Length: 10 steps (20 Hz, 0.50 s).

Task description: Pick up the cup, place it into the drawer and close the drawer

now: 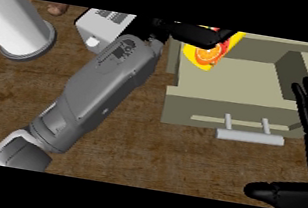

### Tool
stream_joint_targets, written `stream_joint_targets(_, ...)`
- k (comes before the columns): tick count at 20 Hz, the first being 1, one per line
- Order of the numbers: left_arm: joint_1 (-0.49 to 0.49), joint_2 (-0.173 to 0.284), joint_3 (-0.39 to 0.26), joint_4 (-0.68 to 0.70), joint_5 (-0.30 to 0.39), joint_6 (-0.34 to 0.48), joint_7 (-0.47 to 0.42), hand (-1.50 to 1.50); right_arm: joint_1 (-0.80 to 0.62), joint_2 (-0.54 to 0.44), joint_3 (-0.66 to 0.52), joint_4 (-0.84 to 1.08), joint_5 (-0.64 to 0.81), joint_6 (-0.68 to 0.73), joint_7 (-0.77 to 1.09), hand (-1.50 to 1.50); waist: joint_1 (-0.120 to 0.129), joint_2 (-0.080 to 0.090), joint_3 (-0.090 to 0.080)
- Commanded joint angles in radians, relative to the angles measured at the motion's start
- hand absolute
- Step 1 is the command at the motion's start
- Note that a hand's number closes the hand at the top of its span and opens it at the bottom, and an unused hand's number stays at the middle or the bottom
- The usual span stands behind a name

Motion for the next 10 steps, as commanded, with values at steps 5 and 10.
stream_joint_targets(5, -0.1, 0.0, -0.151, 0.197, 0.131, 0.051, -0.041, 1.5, -0.033, 0.008, 0.025, 0.021, 0.007, 0.006, -0.01, -1.5, -0.044, 0.01, 0.001)
stream_joint_targets(10, -0.123, 0.0, -0.182, 0.292, 0.133, 0.005, -0.091, 1.5, -0.06, 0.008, 0.047, 0.008, 0.03, -0.011, 0.025, -1.5, -0.043, 0.014, 0.0)
